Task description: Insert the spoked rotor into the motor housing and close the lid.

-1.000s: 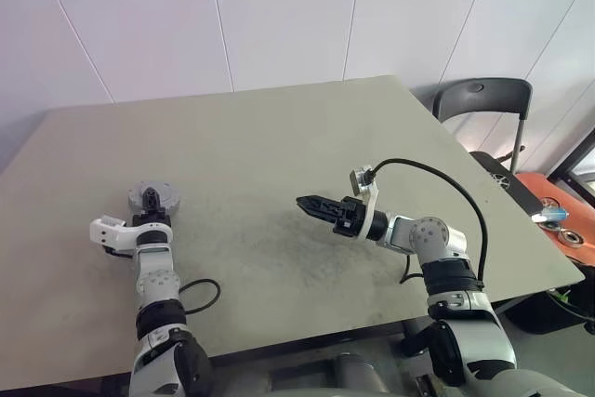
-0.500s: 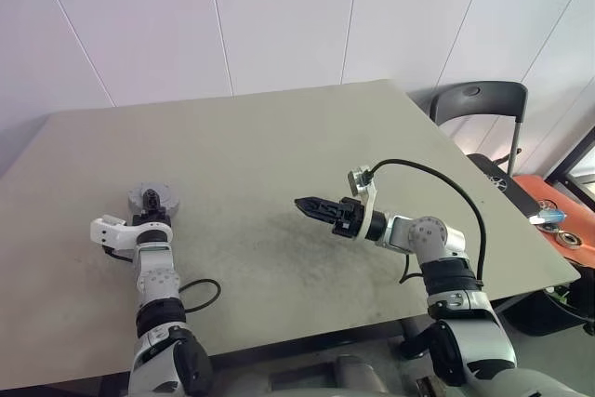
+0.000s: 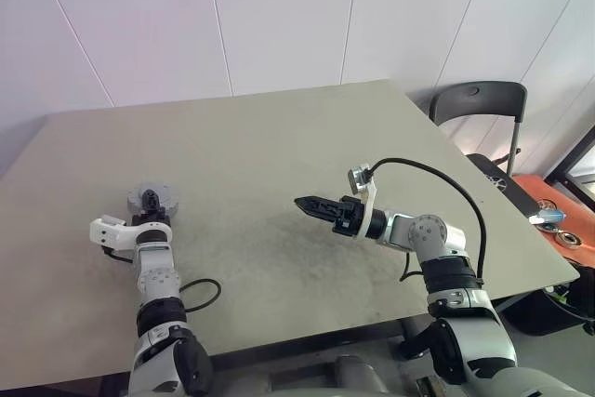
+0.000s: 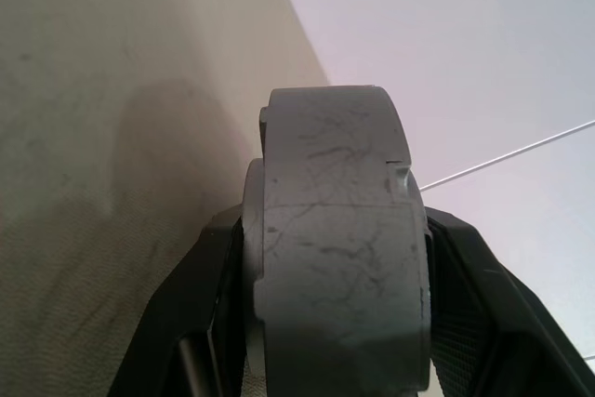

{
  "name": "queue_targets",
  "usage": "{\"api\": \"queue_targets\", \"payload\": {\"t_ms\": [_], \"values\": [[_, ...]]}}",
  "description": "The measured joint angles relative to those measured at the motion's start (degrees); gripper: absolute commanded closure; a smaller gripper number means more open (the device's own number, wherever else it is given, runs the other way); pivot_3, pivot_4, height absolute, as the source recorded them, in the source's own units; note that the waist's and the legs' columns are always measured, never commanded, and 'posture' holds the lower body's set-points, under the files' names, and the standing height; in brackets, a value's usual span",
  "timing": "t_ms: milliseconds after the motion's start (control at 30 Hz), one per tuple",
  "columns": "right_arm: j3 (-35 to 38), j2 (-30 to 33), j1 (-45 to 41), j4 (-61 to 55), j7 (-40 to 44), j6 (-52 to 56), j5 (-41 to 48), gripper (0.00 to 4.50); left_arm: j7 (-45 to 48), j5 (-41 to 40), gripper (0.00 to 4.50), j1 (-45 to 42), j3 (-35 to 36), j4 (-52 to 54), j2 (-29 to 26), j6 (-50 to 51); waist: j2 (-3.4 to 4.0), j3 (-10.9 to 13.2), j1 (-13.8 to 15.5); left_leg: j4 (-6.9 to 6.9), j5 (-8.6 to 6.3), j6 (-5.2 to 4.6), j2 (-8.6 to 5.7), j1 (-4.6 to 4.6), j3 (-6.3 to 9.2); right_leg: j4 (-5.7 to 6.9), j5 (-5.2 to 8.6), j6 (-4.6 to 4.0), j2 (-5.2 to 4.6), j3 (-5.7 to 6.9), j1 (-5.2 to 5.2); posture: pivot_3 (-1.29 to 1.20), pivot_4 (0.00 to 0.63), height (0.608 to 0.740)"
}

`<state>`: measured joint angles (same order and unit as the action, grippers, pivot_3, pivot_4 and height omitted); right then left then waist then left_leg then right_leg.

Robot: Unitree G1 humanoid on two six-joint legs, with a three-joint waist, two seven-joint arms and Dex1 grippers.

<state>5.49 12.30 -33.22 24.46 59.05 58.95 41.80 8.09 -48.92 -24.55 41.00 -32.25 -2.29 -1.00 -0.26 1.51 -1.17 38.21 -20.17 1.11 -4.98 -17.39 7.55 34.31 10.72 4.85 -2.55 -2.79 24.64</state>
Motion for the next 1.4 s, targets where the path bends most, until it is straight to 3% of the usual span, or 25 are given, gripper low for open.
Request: {"api": "queue_targets", "payload": {"t_ms": [1067,1300,1400], "values": [[-0.62,0.02,-0.49,0.05,1.17,-0.98,-0.4,1.02,0.1,0.76,2.39,0.79,-0.84,-0.56,-0.97,-3.16,-0.01,0.0,0.06,-0.01,0.0,0.0,0.01,-0.01,0.01,-0.02,0.0,0.0,0.0,0.0,0.0,0.0,0.0,0.74],[-0.8,0.05,-0.63,0.67,1.72,-1.48,-0.87,0.99,-2.33,0.55,0.15,-0.15,-0.09,-0.59,-1.12,-3.69,0.08,-0.05,0.09,-0.01,0.01,0.01,0.02,0.03,0.01,0.01,0.0,0.0,0.01,0.01,-0.02,0.0,0.0,0.74],[-0.81,0.05,-0.64,0.7,1.77,-1.56,-1.04,0.99,-4.26,0.77,0.04,-1.36,0.27,-2.31,-1.69,-5.01,0.28,-0.18,-0.07,-0.02,0.03,0.06,0.06,0.14,0.01,0.02,-0.01,-0.01,0.08,0.0,-0.07,0.0,0.0,0.74]]}}
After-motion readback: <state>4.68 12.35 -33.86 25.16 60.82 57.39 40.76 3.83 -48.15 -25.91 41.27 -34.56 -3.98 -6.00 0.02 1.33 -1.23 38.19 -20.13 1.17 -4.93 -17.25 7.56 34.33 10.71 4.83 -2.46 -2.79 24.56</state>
